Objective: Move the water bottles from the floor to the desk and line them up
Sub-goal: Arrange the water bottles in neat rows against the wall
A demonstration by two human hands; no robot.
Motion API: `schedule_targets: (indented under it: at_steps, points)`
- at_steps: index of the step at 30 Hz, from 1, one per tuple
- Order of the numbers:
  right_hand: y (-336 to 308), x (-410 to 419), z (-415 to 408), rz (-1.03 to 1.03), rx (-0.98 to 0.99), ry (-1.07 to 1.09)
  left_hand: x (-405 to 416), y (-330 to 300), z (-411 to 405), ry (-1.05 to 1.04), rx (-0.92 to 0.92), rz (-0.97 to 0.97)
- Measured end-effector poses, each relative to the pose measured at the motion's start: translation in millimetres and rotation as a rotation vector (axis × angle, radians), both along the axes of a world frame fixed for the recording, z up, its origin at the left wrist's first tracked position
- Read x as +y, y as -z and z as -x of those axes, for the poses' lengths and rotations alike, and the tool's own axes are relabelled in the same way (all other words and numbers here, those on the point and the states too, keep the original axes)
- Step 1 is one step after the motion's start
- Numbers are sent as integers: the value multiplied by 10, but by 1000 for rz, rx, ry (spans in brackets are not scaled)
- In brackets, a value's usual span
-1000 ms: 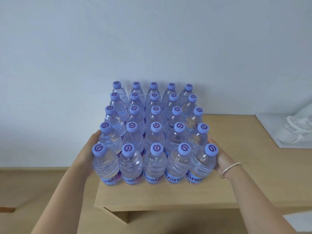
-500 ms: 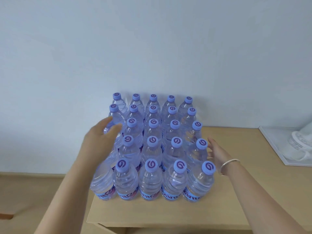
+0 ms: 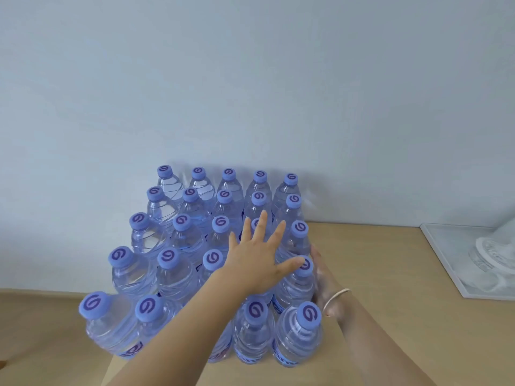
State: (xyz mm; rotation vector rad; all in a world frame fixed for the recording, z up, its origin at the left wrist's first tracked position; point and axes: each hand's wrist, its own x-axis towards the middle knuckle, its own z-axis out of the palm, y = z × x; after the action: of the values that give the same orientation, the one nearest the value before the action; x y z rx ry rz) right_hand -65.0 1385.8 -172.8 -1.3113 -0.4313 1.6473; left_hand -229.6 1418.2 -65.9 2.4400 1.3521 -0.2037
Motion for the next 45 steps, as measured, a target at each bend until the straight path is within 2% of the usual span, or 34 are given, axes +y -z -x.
schedule_targets:
  at_steps: [7, 11, 13, 16, 23, 28, 31, 33, 40, 43, 45]
  points:
    - [104, 9, -2, -43, 1, -19, -2, 37, -19, -16, 0, -8]
    - [148, 71, -229, 88, -268, -209, 45, -39, -91, -23, 52, -14]
    - [107, 186, -318, 157, -316, -186, 143, -90, -190, -29, 37, -21]
    - [80, 410, -349, 95, -262, -99, 308, -100, -339, -38, 53, -21]
    - [-134, 532, -88, -81, 58, -60, 380, -39, -506, -61, 102, -70]
    - [13, 630, -371, 72, -149, -104, 444, -97, -495, -100, 60, -23]
    - [35, 856, -517, 111, -166, -9, 648, -133, -495, -169, 25, -49]
    - [27, 991, -516, 102, -158, 37, 784, -130, -536, -163, 34, -63]
    - [45, 1069, -339, -12, -105, -10, 992, -92, -698, -159, 89, -41]
    - [46, 1053, -369, 3, -152, -65, 1017, -73, -684, -169, 85, -42]
    - [-35, 1028, -402, 27, -227, -180, 993, -90, -692, -172, 77, -33]
